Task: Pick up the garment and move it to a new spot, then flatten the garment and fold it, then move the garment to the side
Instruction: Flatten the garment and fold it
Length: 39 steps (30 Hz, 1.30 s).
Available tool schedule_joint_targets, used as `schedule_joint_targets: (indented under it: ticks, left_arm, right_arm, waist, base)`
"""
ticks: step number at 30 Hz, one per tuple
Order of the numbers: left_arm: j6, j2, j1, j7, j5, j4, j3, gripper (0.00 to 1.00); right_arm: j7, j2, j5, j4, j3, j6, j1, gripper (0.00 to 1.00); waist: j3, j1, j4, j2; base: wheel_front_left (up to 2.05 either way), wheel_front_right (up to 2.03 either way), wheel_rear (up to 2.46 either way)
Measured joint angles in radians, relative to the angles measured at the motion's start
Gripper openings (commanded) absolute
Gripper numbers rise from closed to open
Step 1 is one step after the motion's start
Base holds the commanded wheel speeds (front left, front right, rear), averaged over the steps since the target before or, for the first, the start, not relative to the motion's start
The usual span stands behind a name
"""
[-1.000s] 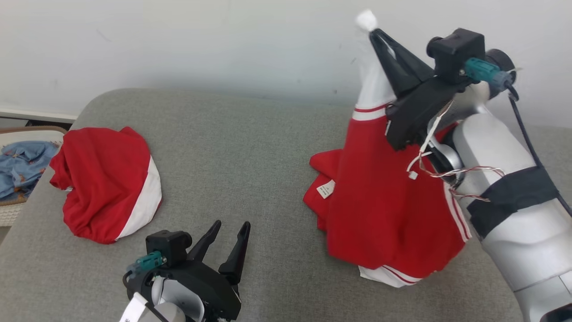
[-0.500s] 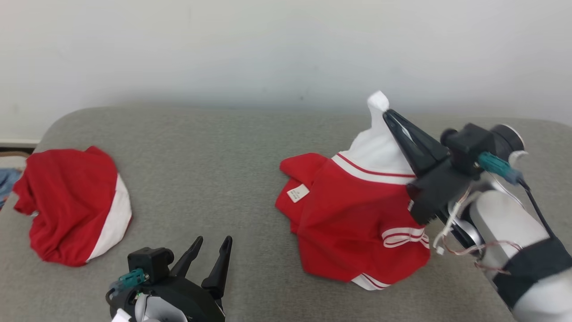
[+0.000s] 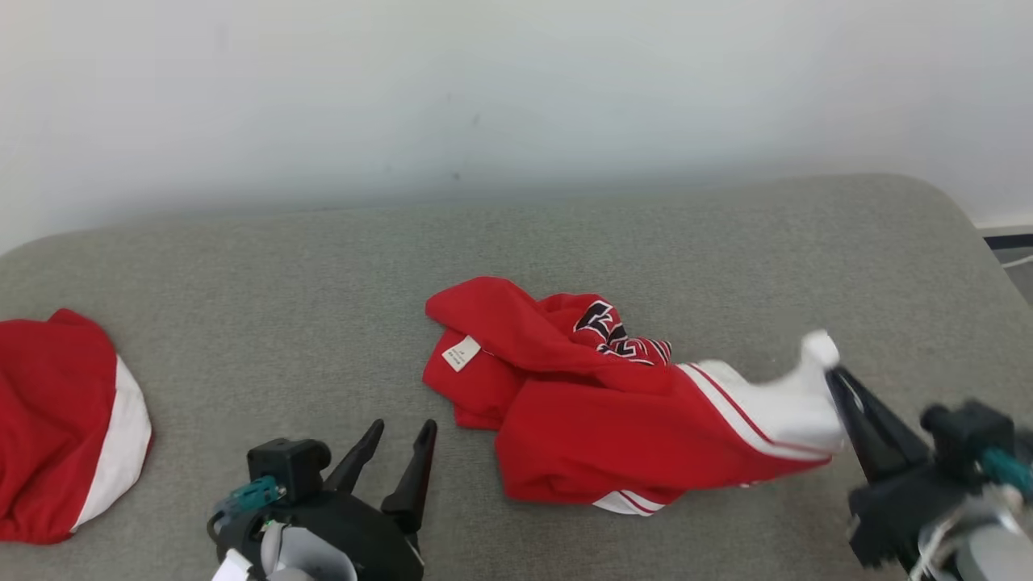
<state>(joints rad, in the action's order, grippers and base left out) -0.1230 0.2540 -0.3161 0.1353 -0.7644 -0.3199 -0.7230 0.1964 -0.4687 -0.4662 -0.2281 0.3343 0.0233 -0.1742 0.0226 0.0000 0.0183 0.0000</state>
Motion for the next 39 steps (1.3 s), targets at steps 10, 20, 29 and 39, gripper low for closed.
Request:
schedule_joint_targets:
  ticks: [10, 20, 29, 39]
  left_arm:
    - [0.002, -0.008, -0.081, -0.040, 0.009, -0.011, -0.016, 1.00]
    - [0.069, -0.016, -0.192, -0.109, 0.026, -0.094, -0.055, 1.00]
    - [0.149, 0.003, -0.357, -0.202, 0.066, -0.270, -0.092, 1.00]
    - [0.204, -0.010, -0.465, -0.228, 0.048, -0.400, -0.064, 1.00]
  right_arm:
    - [-0.050, -0.039, -0.034, -0.053, -0.032, -0.051, 0.122, 0.00]
    - [-0.084, -0.063, -0.021, -0.053, -0.054, -0.085, 0.109, 0.00]
    - [-0.109, -0.042, -0.019, -0.006, -0.022, -0.082, 0.042, 0.00]
    - [-0.126, -0.024, 0.002, 0.044, 0.008, -0.076, -0.022, 0.00]
  waist:
    - [0.036, 0.0000, -0.017, 0.0000]
    - [0.078, 0.0000, -0.025, 0.0001]
    - [0.117, 0.0001, -0.042, 0.0001]
    - [0.191, 0.0001, -0.085, 0.0001]
  base:
    - [0.00, 0.00, 0.00]
    - [0.00, 0.00, 0.00]
    - [0.00, 0.00, 0.00]
    - [0.00, 0.00, 0.00]
